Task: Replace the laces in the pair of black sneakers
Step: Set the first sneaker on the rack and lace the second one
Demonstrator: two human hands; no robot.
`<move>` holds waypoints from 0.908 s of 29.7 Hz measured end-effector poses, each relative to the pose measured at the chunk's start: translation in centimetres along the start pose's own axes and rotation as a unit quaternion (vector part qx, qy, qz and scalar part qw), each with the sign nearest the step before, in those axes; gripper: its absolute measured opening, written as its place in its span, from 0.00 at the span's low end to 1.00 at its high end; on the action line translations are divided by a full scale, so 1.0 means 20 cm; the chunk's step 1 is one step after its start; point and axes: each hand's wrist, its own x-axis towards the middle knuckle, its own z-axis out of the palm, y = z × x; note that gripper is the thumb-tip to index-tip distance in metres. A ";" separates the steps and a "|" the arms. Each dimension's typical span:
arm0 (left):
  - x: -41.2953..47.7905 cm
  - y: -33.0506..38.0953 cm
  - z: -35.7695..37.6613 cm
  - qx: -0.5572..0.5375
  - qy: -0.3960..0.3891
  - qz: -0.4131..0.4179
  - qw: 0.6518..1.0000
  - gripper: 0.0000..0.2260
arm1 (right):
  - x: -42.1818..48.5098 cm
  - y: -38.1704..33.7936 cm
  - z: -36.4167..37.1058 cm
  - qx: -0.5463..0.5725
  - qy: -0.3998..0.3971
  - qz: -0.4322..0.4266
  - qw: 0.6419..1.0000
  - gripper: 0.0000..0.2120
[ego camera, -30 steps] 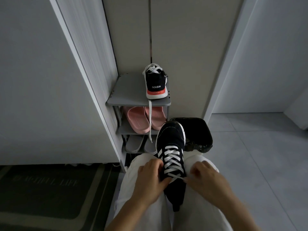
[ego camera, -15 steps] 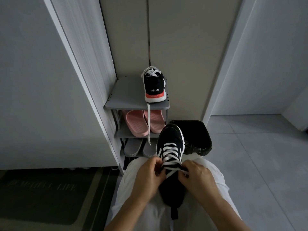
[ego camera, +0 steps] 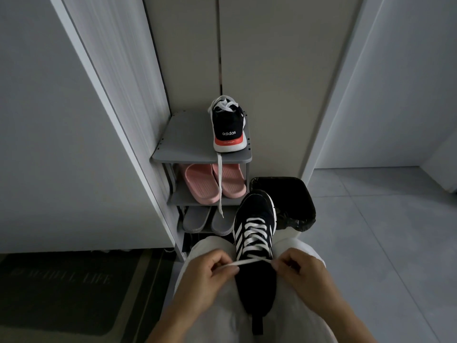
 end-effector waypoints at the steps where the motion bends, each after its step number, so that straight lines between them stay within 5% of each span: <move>1: 0.00 -0.01 -0.01 -0.003 0.011 0.012 1.000 0.12 | 0.01 0.00 -0.01 0.012 -0.006 0.014 1.000 0.12; 5: -0.01 -0.06 -0.06 -0.009 0.035 0.017 0.999 0.09 | 0.01 -0.01 -0.06 0.049 -0.012 0.037 0.998 0.13; 11: -0.04 -0.04 -0.04 -0.010 -0.099 -0.031 0.995 0.06 | 0.00 -0.03 -0.07 0.006 -0.064 -0.012 0.998 0.09; 16: -0.01 -0.12 -0.06 -0.013 -0.007 -0.034 0.999 0.09 | -0.02 0.02 -0.10 -0.061 -0.030 -0.033 0.997 0.10; 21: 0.04 -0.09 0.11 0.181 0.048 0.185 0.965 0.27 | 0.01 -0.01 -0.01 -0.089 -0.008 -0.056 0.994 0.10; 27: 0.14 -0.03 0.26 0.369 0.104 0.303 0.872 0.04 | 0.03 0.00 0.03 -0.121 0.030 -0.057 0.991 0.06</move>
